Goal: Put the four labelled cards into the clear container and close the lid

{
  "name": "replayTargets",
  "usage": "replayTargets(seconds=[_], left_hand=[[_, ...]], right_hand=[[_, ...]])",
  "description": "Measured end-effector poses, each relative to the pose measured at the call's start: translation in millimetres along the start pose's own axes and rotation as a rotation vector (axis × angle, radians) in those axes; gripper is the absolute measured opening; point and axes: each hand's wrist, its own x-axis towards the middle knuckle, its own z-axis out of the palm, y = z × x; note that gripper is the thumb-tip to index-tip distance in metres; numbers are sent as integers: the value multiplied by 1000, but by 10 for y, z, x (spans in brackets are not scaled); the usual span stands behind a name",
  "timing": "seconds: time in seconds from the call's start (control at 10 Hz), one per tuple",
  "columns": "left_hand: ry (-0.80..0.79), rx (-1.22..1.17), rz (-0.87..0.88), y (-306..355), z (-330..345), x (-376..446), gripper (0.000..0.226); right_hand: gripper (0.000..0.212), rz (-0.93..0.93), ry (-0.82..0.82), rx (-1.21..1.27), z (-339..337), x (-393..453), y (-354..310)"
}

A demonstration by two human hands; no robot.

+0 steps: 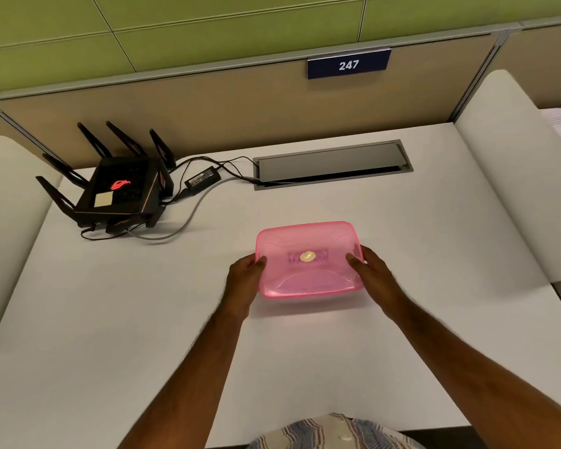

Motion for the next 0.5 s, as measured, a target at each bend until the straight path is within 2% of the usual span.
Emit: replayTargets(seconds=[0.3, 0.4, 0.5], left_hand=[[-36, -5, -19, -66, -35, 74, 8], [-35, -40, 16, -75, -86, 45, 20], [19, 43, 48, -133, -150, 35, 22]], right_hand=[[38, -42, -19, -50, -32, 40, 102], [36, -58, -31, 11, -68, 13, 201], [40, 8, 53, 48, -132, -6, 312]])
